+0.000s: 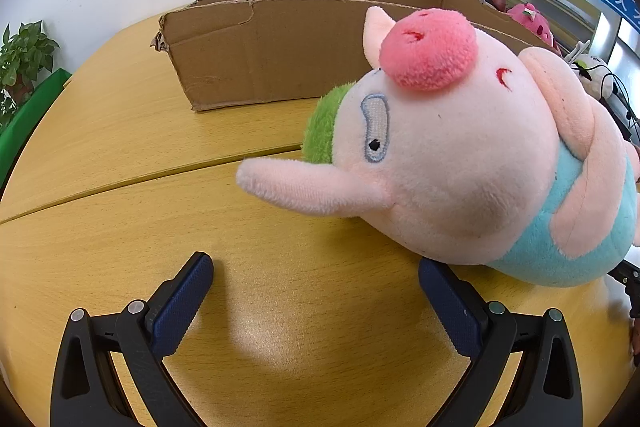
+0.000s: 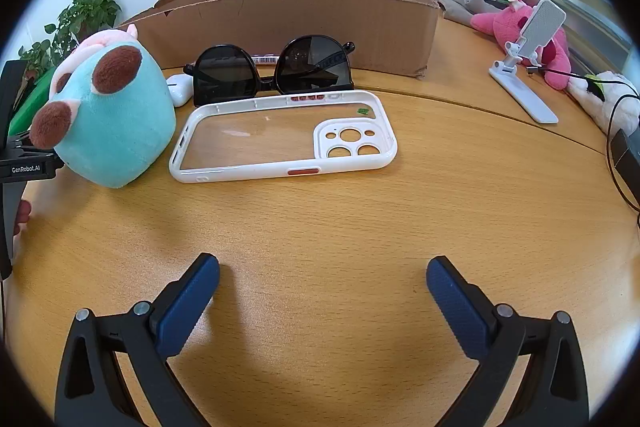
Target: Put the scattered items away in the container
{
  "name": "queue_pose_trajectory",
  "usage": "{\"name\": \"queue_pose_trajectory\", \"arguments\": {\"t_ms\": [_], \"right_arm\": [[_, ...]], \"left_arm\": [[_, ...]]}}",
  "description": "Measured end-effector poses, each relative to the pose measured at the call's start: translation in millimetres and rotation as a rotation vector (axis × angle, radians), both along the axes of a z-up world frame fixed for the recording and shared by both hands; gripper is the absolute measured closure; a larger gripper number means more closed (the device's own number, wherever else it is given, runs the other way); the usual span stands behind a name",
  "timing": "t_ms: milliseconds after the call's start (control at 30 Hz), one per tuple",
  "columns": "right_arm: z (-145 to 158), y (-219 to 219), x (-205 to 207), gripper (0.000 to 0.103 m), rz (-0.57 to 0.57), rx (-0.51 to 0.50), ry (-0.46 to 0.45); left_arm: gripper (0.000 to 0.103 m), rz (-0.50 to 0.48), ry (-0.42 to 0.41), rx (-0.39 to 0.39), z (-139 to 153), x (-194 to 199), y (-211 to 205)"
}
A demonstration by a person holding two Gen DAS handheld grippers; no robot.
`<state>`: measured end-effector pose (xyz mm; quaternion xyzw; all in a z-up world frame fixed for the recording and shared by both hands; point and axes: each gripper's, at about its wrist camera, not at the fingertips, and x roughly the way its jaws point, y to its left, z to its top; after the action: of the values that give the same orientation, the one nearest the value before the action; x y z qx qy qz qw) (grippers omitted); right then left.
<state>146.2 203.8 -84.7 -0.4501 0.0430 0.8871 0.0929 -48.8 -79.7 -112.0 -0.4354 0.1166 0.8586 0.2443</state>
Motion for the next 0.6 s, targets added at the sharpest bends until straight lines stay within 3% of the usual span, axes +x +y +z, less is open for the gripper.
{"name": "queue_pose_trajectory", "arguments": {"t_ms": [600], "right_arm": [[-0.6, -5.4, -4.5, 0.0, -0.004, 0.006, -0.001]], "left_arm": [[0.0, 0.104, 0.0, 0.007, -0.9, 35.2, 4.8]]}}
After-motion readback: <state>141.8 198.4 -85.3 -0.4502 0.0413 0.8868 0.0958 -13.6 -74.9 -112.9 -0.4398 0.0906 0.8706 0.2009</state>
